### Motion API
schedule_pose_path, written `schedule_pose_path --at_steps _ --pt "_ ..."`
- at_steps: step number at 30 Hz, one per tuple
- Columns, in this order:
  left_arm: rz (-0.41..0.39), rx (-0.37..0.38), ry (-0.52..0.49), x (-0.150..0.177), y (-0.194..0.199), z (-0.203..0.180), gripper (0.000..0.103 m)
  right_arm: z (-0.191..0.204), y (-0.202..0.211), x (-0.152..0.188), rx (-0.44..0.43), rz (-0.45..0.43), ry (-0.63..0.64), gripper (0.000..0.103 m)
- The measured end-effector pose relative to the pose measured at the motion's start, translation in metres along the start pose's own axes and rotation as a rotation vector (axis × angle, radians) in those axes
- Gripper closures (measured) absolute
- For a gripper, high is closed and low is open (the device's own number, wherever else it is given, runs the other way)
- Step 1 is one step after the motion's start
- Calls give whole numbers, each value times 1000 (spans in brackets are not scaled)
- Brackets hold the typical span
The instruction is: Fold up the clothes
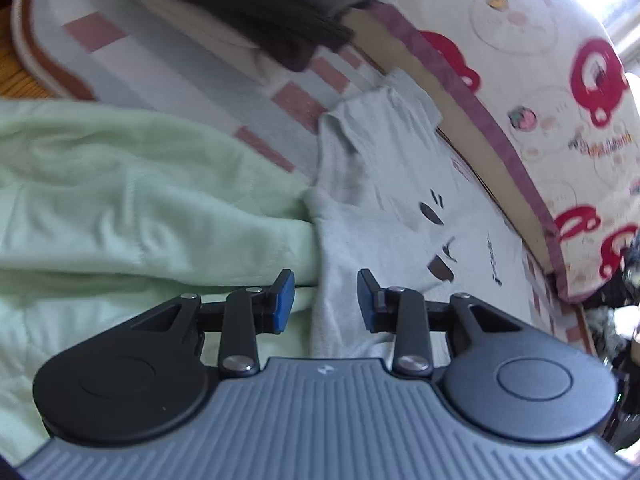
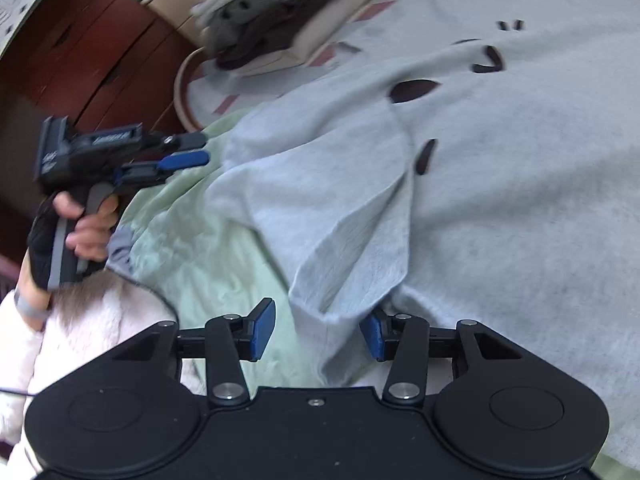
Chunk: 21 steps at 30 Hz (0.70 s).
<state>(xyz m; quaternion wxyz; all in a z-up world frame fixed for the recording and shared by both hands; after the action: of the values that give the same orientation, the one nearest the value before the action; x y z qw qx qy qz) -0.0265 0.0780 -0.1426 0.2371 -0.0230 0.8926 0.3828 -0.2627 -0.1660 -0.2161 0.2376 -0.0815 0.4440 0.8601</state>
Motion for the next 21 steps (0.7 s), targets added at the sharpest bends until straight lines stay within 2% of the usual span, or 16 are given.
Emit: schedule_pose_path --at_steps 1,3,5,6,7,8,10,12,15,17,18,20,21 --pt "-11 14 -44 1 -1 -12 71 -3 0 -3 1 -12 -25 47" --pt "20 58 -127 7 -13 -34 67 -6 -2 -9 0 -41 -47 45" --pt "65 106 -208 15 -25 -56 54 -6 -6 -16 -5 -75 -50 45" --pt "87 130 -249 20 -31 -67 53 -3 -11 -19 -14 -94 -36 52" --pt "99 120 -286 23 -39 -72 53 3 -15 -22 -43 -98 -18 84" --pt "104 89 -322 27 -47 -74 53 13 -21 -24 -89 -92 0 98" --pt "118 32 -377 33 -61 -75 48 40 -24 -20 -199 -56 71 98" --pt "134 -2 -365 36 -64 -68 45 75 -26 -6 -266 32 203 98" --pt "144 16 -280 40 -52 -55 45 105 -31 16 -251 131 383 97" --pt "180 44 -237 47 -42 -49 45 104 -33 19 -247 164 388 93" --pt "207 32 -225 52 -40 -47 45 100 -29 18 -261 162 368 92" --pt "264 -38 -215 64 -37 -41 45 91 -9 13 -295 136 340 80" --pt "290 -103 -222 72 -36 -35 45 87 3 11 -313 118 329 59"
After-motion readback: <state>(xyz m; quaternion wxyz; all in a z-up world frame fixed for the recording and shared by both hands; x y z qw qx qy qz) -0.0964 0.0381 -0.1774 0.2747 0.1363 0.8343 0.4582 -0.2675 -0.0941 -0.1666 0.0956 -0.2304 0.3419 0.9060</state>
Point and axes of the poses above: each gripper's, at about its wrist camera, not at the fingertips, and y roughly against the way its jaws point, z to its left, x to its underside, the point moved 7 cm from there along -y, roughly the way its jaws point, and after that the axes turned 5 degrees about z, right-handed, at the moved point
